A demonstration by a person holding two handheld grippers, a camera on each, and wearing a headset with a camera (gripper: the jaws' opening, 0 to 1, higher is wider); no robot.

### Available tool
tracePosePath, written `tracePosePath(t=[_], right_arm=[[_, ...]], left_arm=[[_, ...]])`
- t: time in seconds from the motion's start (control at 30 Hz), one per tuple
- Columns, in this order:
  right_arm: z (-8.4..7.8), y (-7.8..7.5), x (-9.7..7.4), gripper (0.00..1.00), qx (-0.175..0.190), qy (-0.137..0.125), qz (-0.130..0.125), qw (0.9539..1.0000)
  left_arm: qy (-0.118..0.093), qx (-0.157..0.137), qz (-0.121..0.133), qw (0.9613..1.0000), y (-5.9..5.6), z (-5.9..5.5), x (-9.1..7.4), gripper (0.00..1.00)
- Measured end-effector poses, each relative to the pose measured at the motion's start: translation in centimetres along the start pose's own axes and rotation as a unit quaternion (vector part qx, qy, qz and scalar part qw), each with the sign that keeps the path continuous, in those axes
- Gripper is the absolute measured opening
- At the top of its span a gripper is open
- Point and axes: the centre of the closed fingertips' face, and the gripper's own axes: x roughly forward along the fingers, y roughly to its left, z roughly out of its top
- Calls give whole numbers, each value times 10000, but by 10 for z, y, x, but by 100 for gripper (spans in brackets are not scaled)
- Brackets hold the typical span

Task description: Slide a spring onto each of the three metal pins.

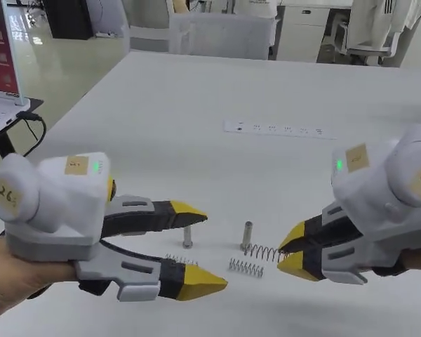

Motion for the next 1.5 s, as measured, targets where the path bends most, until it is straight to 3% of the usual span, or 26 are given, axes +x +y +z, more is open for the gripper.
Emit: tracePosePath(t=[0.17,0.77,1.5], right_arm=[[5,3,-1,8,-48,-74,36,10000],[16,18,1,8,-537,-272,200,9980],[22,24,1,8,-802,-423,301,9954]], left_arm=[[-107,-40,-52,9999,-4,3,5,45],[-97,-68,-401,9991,-21,-3,15,28],[-73,-25,-449,9990,-24,-5,15,10]])
